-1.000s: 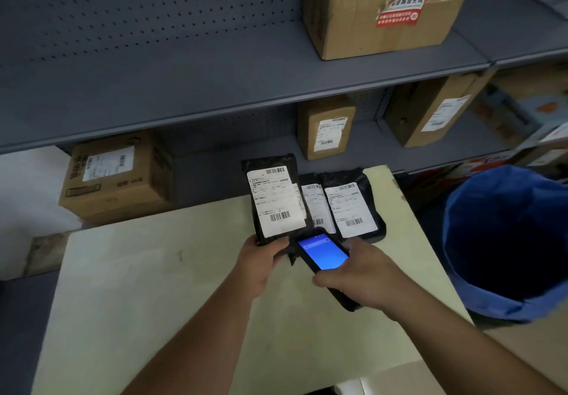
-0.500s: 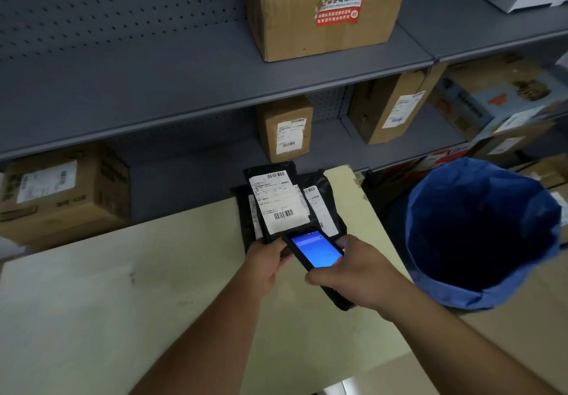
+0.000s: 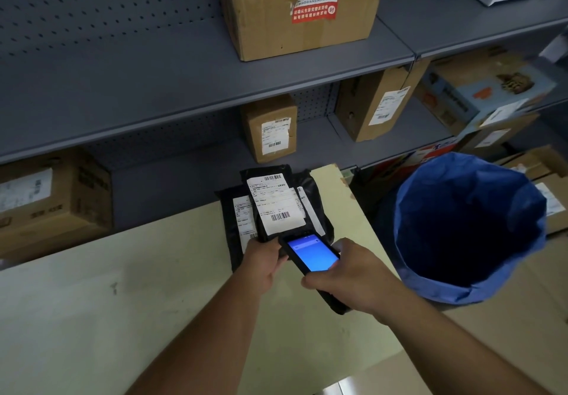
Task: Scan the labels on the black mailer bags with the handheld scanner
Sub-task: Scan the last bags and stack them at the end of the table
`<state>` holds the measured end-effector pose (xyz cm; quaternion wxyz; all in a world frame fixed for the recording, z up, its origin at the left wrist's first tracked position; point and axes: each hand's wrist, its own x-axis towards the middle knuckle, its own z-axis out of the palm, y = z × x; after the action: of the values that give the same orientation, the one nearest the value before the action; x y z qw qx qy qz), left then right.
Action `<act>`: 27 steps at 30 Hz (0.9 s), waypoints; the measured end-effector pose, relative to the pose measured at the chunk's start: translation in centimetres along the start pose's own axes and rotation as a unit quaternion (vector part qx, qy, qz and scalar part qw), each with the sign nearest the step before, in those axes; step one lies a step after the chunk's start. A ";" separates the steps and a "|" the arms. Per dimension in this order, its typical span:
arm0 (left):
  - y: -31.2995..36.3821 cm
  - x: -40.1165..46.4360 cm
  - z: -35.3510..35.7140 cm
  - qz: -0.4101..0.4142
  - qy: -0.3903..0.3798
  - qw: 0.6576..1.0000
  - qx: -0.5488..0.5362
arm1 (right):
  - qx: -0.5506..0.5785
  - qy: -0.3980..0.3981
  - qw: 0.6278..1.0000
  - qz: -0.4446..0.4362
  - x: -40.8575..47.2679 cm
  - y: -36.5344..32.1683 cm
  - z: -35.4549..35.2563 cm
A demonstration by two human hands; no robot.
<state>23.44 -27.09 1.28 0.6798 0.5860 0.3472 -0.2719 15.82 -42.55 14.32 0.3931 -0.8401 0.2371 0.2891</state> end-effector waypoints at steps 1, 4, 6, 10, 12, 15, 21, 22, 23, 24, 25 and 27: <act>0.0 0.0 0.0 -0.001 0.000 1.000 -0.002 | 0.000 0.000 1.000 0.000 0.0 -0.1 0.1; 0.0 -0.1 -0.2 -0.004 -0.002 1.000 -0.004 | 0.004 0.001 1.000 -0.004 -0.1 -0.4 0.3; 0.0 -0.2 -0.5 -0.001 -0.001 1.000 -0.004 | 0.005 0.002 1.000 -0.007 -0.2 -0.6 0.6; 0.1 -0.4 -2.0 0.008 -0.013 1.000 0.009 | -0.003 0.003 1.000 -0.013 -0.5 -1.2 1.4; 0.1 -0.7 -3.1 0.003 -0.023 1.000 0.014 | -0.006 0.006 1.000 -0.015 -0.8 -1.7 2.0; 0.2 -1.1 -5.0 0.002 -0.034 0.999 0.023 | -0.007 0.006 1.000 -0.020 -1.2 -2.6 3.0; -0.4 -1.4 -9.5 0.007 -0.018 0.999 0.029 | -0.024 0.004 0.999 -0.040 -2.3 -4.3 6.0; -0.3 -1.7 -10.1 0.006 -0.013 0.999 0.029 | -0.028 0.002 0.999 -0.042 -2.4 -4.6 6.5; -0.3 -2.0 -10.8 0.010 -0.012 0.999 0.029 | -0.030 -0.002 0.999 -0.043 -2.6 -4.9 7.0; -0.4 -2.2 -11.5 0.012 -0.010 0.999 0.035 | -0.032 -0.005 0.999 -0.044 -2.7 -5.2 7.5; -0.5 -2.4 -12.2 0.012 -0.009 0.999 0.034 | -0.034 -0.008 0.998 -0.044 -2.9 -5.5 8.0; -0.7 -2.5 -13.6 0.011 0.001 0.999 0.036 | -0.039 -0.013 0.998 -0.048 -3.2 -5.9 8.9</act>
<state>19.27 -13.91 1.79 0.6606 0.6142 0.3318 -0.2759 14.55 -31.50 14.95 0.3768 -0.8610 0.1802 0.2903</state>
